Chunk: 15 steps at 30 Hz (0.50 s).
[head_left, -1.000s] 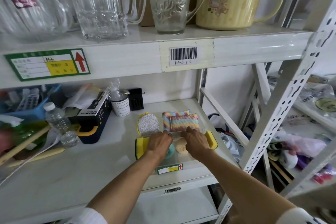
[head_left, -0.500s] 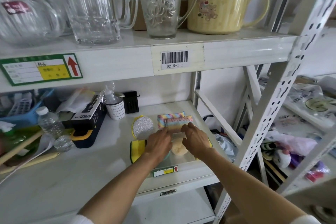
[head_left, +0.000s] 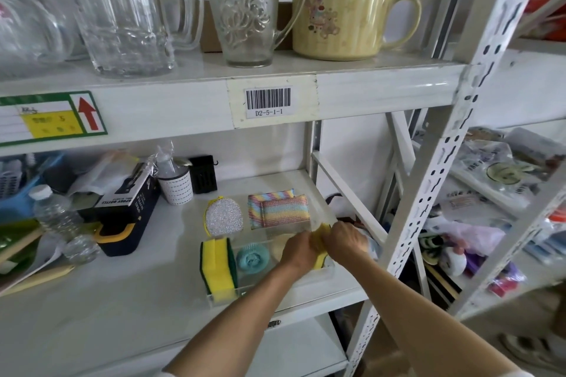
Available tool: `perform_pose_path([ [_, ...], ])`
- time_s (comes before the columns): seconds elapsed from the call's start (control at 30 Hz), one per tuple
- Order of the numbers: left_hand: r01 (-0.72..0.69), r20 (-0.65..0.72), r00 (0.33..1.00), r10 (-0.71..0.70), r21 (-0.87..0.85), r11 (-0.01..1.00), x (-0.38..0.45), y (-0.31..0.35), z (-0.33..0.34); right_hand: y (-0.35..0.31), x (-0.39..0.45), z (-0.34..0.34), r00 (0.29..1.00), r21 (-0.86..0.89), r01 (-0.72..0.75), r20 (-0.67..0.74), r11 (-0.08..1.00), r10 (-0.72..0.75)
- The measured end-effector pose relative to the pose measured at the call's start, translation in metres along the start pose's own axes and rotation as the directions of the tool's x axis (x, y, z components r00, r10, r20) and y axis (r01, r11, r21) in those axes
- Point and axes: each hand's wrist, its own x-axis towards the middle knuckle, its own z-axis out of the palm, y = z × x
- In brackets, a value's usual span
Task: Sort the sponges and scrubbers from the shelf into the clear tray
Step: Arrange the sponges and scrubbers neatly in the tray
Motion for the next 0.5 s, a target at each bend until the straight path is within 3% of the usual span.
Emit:
perform_pose_path([
  [0.13,-0.009,0.04,0.999,0.013,-0.085,0.996,-0.003,0.001,0.009,-0.006,-0.003,0.003,1.0,0.019,0.025,-0.002,1.0,-0.025],
  [0.3,-0.144,0.052,0.989,0.138,0.135,0.98,0.001,-0.005,0.01,-0.008,-0.002,0.003,0.998,0.023,0.048,-0.041,0.999,-0.047],
  [0.4,-0.124,-0.067,0.988,0.136,0.158,0.98,0.008,-0.012,0.02,-0.007,-0.002,0.005,0.997,0.015,0.06,-0.043,0.998,-0.059],
  [0.5,-0.144,0.02,0.989,0.143,0.18,0.973,-0.002,-0.004,0.005,-0.008,-0.002,0.005,0.998,0.02,0.052,-0.044,0.998,-0.051],
])
